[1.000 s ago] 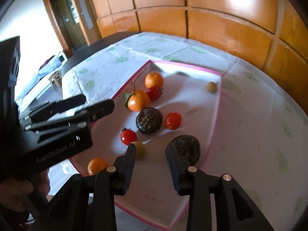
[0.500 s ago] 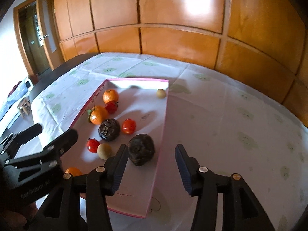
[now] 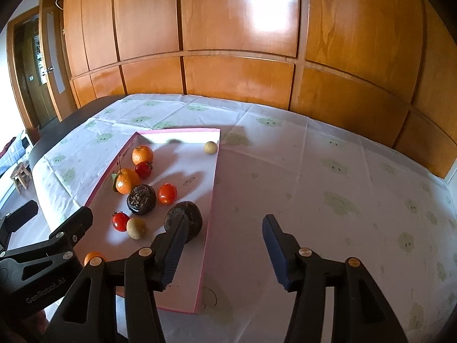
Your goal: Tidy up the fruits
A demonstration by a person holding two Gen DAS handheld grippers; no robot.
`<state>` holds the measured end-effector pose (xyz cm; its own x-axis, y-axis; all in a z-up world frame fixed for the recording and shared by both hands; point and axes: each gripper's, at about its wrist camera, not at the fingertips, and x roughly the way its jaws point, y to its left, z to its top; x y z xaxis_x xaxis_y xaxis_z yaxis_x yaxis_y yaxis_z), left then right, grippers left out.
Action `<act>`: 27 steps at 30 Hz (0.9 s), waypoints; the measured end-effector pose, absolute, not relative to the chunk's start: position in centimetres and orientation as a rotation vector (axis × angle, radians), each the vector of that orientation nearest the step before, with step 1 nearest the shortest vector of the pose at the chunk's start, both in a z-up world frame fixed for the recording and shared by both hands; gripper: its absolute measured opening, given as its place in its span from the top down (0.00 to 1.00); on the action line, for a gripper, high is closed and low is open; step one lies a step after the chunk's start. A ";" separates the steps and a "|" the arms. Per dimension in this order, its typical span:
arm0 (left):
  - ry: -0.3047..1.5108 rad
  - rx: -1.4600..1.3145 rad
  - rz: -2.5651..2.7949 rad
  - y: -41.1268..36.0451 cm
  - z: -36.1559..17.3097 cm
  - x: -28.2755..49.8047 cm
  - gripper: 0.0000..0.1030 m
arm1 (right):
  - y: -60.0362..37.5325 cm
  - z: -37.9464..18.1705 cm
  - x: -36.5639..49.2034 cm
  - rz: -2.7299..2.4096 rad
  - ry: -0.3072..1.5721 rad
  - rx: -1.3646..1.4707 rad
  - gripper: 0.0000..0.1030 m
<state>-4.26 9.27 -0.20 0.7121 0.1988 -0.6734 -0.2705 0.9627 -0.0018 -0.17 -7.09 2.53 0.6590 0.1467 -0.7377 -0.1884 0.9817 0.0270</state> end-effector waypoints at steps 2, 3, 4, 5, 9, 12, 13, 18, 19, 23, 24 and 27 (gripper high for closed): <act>0.723 -0.102 0.259 9.2 -0.1 -4.4 0.00 | -7.2 2.5 -0.4 0.187 0.829 -0.054 0.46; 0.717 -0.107 0.256 9.2 -0.1 -4.5 0.00 | -7.2 2.5 -0.5 0.185 0.828 -0.054 0.46; 0.711 -0.111 0.255 9.2 0.0 -4.6 0.00 | -7.2 2.5 -0.5 0.183 0.828 -0.054 0.46; 0.704 -0.113 0.256 9.2 0.0 -4.7 0.00 | -7.2 2.5 -0.5 0.182 0.828 -0.054 0.46; 0.689 -0.113 0.261 9.3 0.2 -4.8 0.00 | -7.1 2.5 -0.6 0.183 0.827 -0.058 0.46; 0.680 -0.122 0.257 9.3 0.3 -5.0 0.00 | -7.0 2.4 -0.6 0.184 0.830 -0.060 0.46; 0.677 -0.122 0.257 9.3 0.3 -5.0 0.00 | -7.0 2.4 -0.5 0.184 0.831 -0.061 0.46; 0.675 -0.129 0.253 9.5 0.3 -5.1 0.00 | -6.8 2.4 -0.7 0.185 0.829 -0.064 0.46; 0.675 -0.130 0.253 9.5 0.3 -5.1 0.00 | -6.8 2.4 -0.7 0.186 0.828 -0.066 0.46; 0.673 -0.135 0.254 9.6 0.3 -5.1 0.00 | -6.7 2.4 -0.8 0.190 0.829 -0.068 0.46; 0.672 -0.135 0.256 9.6 0.4 -5.1 0.00 | -6.7 2.4 -0.8 0.190 0.829 -0.067 0.46; 0.668 -0.132 0.259 9.6 0.4 -5.1 0.00 | -6.6 2.4 -0.8 0.190 0.828 -0.068 0.46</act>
